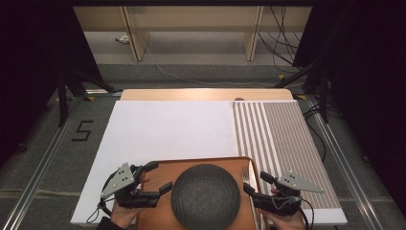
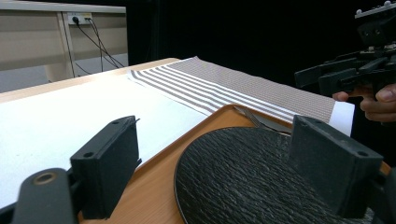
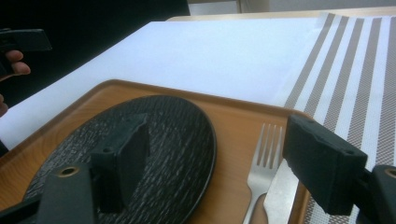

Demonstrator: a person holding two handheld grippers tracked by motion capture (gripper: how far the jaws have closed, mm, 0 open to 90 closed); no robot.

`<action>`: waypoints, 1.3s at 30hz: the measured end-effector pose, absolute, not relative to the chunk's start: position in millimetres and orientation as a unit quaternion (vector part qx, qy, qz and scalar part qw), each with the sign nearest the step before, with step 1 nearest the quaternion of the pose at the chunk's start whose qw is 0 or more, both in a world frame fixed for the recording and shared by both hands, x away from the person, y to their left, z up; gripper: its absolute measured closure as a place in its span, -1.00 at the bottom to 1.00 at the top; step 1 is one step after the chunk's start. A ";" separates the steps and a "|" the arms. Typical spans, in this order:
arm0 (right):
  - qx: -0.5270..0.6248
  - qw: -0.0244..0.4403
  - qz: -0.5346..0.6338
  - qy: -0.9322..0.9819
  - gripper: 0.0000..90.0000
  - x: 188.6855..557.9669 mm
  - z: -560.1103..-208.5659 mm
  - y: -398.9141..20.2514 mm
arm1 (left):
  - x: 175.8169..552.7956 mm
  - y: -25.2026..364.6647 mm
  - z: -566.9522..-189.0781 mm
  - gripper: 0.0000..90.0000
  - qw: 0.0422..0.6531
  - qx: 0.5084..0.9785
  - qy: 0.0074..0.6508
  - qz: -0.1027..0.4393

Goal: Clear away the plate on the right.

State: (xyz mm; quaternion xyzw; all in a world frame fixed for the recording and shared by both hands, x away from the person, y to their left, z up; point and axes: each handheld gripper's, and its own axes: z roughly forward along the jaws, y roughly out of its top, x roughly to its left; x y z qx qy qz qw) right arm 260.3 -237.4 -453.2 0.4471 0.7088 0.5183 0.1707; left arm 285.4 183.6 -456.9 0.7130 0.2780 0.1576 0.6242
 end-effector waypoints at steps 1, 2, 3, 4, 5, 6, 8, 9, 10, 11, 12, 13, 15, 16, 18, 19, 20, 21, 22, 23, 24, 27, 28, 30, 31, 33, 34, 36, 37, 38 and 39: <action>0.445 0.173 0.517 0.710 -0.48 260.3 -453.1 -237.4 | 285.4 183.6 -456.9 -0.64 0.624 0.713 0.278 0.157; 0.443 0.177 0.515 0.712 -0.49 260.2 -453.0 -237.2 | 285.4 183.5 -456.9 -0.64 0.624 0.714 0.277 0.157; 0.442 0.178 0.515 0.713 -0.49 260.1 -452.9 -237.3 | 285.4 183.4 -457.0 -0.64 0.624 0.714 0.277 0.156; 0.441 0.178 0.516 0.713 -0.50 260.2 -452.8 -237.6 | 285.3 183.3 -457.0 -0.64 0.624 0.714 0.277 0.157; 0.440 0.179 0.517 0.712 -0.50 260.4 -452.8 -237.9 | 285.3 183.3 -457.0 -0.64 0.624 0.714 0.277 0.157; 0.439 0.181 0.517 0.712 -0.50 260.4 -452.7 -238.1 | 285.4 183.3 -457.0 -0.64 0.624 0.714 0.277 0.156; 0.438 0.184 0.520 0.710 -0.51 260.1 -452.3 -238.4 | 285.4 183.2 -457.1 -0.64 0.624 0.714 0.277 0.156; 0.436 0.187 0.520 0.710 -0.51 259.9 -452.0 -239.0 | 285.3 183.2 -457.1 -0.64 0.624 0.714 0.277 0.156; 0.435 0.189 0.521 0.710 -0.51 259.6 -451.5 -239.2 | 285.2 183.2 -457.2 -0.64 0.623 0.714 0.277 0.156; 0.434 0.193 0.521 0.709 -0.52 259.4 -451.2 -239.3 | 285.0 183.1 -457.3 -0.64 0.623 0.715 0.277 0.156; 0.433 0.196 0.522 0.709 -0.52 259.4 -451.0 -239.4 | 284.8 182.9 -457.5 -0.64 0.622 0.715 0.277 0.156; 0.431 0.195 0.522 0.709 -0.54 259.0 -450.4 -239.7 | 284.4 182.9 -457.8 -0.64 0.623 0.714 0.279 0.155; 0.428 0.200 0.524 0.709 -0.55 258.8 -449.8 -240.1 | 283.8 183.2 -458.2 -0.64 0.625 0.713 0.281 0.149; 0.426 0.201 0.525 0.709 -0.56 258.7 -449.5 -240.3 | 283.2 183.1 -458.0 -0.64 0.625 0.712 0.281 0.150; 0.425 0.202 0.527 0.708 -0.57 258.1 -448.7 -240.8 | 282.4 183.5 -457.7 -0.64 0.626 0.711 0.283 0.151; 0.424 0.203 0.528 0.707 -0.57 258.1 -448.6 -241.1 | 281.9 183.5 -457.8 -0.64 0.626 0.711 0.283 0.150; 0.425 0.202 0.529 0.706 -0.58 258.2 -448.5 -241.5 | 281.6 183.2 -458.0 -0.64 0.626 0.712 0.282 0.150; 0.426 0.203 0.529 0.706 -0.58 258.1 -448.4 -241.8 | 281.1 183.0 -458.0 -0.64 0.626 0.712 0.281 0.150; 0.425 0.203 0.530 0.705 -0.59 258.2 -448.4 -242.2 | 280.6 182.6 -458.1 -0.64 0.626 0.712 0.280 0.150; 0.426 0.202 0.531 0.704 -0.60 258.1 -448.1 -242.5 | 280.2 182.3 -458.2 -0.64 0.626 0.712 0.280 0.149; 0.426 0.204 0.531 0.704 -0.61 257.9 -447.8 -242.9 | 279.8 182.2 -458.2 -0.64 0.626 0.713 0.279 0.149; 0.425 0.205 0.534 0.701 -0.62 257.5 -447.1 -243.8 | 279.3 182.1 -458.1 -0.64 0.626 0.713 0.279 0.149; 0.425 0.205 0.535 0.701 -0.62 257.5 -447.1 -244.0 | 279.5 182.0 -458.3 -0.64 0.626 0.713 0.279 0.149; 0.425 0.206 0.534 0.701 -0.63 258.1 -447.5 -245.0 | 279.9 181.8 -458.5 -0.64 0.625 0.713 0.279 0.149; 0.427 0.207 0.535 0.699 -0.64 258.4 -447.7 -245.5 | 280.1 181.8 -458.5 -0.64 0.625 0.714 0.279 0.149; 0.429 0.207 0.537 0.696 -0.64 258.5 -447.2 -246.7 | 280.3 181.7 -458.6 -0.64 0.624 0.714 0.279 0.149; 0.429 0.207 0.539 0.694 -0.64 258.6 -447.1 -247.3 | 280.5 181.7 -458.6 -0.64 0.624 0.715 0.279 0.150; 0.429 0.209 0.539 0.694 -0.64 258.7 -447.1 -248.1 | 280.8 181.7 -458.7 -0.64 0.623 0.715 0.280 0.150; 0.430 0.208 0.538 0.694 -0.64 258.6 -447.1 -248.1 | 281.0 181.8 -458.7 -0.64 0.623 0.715 0.280 0.150; 0.430 0.208 0.539 0.694 -0.64 258.6 -447.2 -248.1 | 281.1 181.8 -458.8 -0.64 0.623 0.715 0.280 0.150; 0.430 0.208 0.538 0.694 -0.64 258.6 -447.1 -247.9 | 281.2 181.9 -458.8 -0.64 0.622 0.715 0.280 0.150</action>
